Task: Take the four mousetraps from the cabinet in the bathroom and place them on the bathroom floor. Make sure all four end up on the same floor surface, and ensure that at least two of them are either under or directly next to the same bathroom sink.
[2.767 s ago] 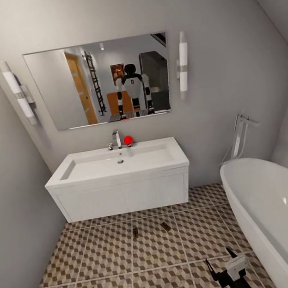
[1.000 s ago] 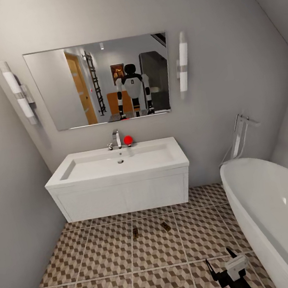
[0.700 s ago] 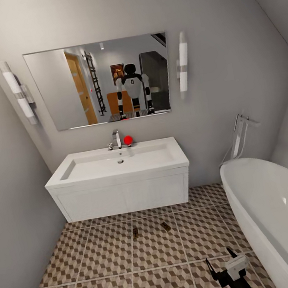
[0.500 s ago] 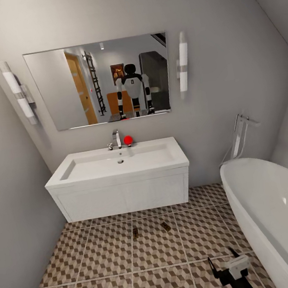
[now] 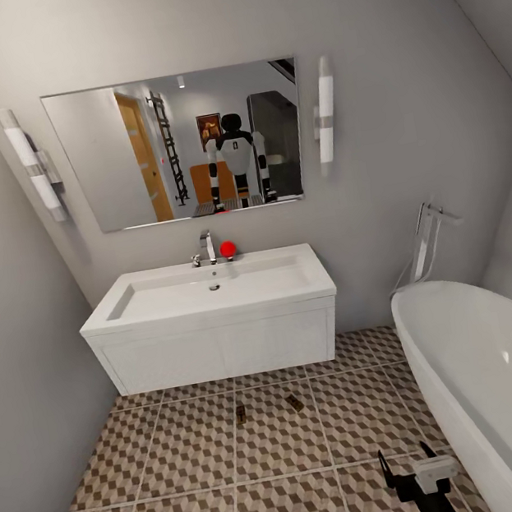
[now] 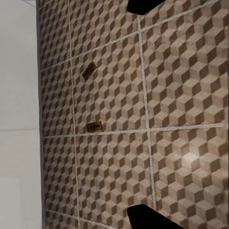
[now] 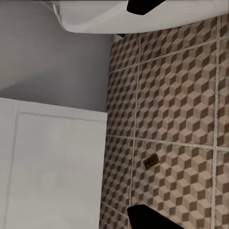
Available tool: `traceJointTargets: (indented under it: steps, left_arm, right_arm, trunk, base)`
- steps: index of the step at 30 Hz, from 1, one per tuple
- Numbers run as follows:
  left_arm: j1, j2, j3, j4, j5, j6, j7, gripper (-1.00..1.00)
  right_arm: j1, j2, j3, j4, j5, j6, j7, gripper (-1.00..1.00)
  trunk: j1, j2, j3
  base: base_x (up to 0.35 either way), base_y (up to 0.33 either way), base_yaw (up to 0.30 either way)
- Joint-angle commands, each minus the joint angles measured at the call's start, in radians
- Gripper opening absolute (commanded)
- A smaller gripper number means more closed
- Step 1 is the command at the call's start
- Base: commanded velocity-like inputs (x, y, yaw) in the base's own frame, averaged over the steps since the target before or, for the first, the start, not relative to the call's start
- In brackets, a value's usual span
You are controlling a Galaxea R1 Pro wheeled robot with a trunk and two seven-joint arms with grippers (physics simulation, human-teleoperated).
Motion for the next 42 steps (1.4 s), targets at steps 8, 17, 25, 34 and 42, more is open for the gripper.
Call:
traceJointTargets:
  steps: [8, 17, 25, 34, 42]
  left_arm:
    - [0.019, -0.034, -0.003, 0.003, 0.009, 0.023, 0.199, 1.0]
    - [0.023, -0.052, -0.002, 0.001, 0.009, 0.117, 0.291, 1.0]
    - [0.024, -0.054, -0.002, 0.001, 0.009, 0.13, 0.298, 1.0]
    - [0.024, -0.05, -0.002, 0.001, 0.009, 0.138, 0.3, 1.0]
    - [0.024, -0.043, -0.002, 0.001, 0.009, 0.146, 0.3, 1.0]
  right_arm:
    - [-0.001, 0.0, 0.009, 0.001, -0.015, -0.001, -0.003, 1.0]
    - [-0.001, 0.0, 0.009, 0.002, -0.017, 0.0, -0.002, 1.0]
    - [-0.001, 0.002, 0.009, 0.002, -0.017, 0.0, -0.002, 1.0]
    - [-0.001, 0.003, 0.009, 0.002, -0.017, 0.0, -0.001, 1.0]
    - [-0.001, 0.003, 0.009, 0.002, -0.017, 0.0, 0.0, 1.0]
  trunk:
    - [0.001, -0.002, -0.002]
    - [0.001, -0.002, -0.002]
    - [0.001, -0.002, -0.002]
    - [0.001, -0.002, -0.002]
    - [0.001, -0.002, -0.002]
  base:
    - [0.0, 0.0, 0.0]
    - [0.0, 0.0, 0.0]
    - [0.0, 0.0, 0.0]
    - [0.0, 0.0, 0.0]
    - [0.0, 0.0, 0.0]
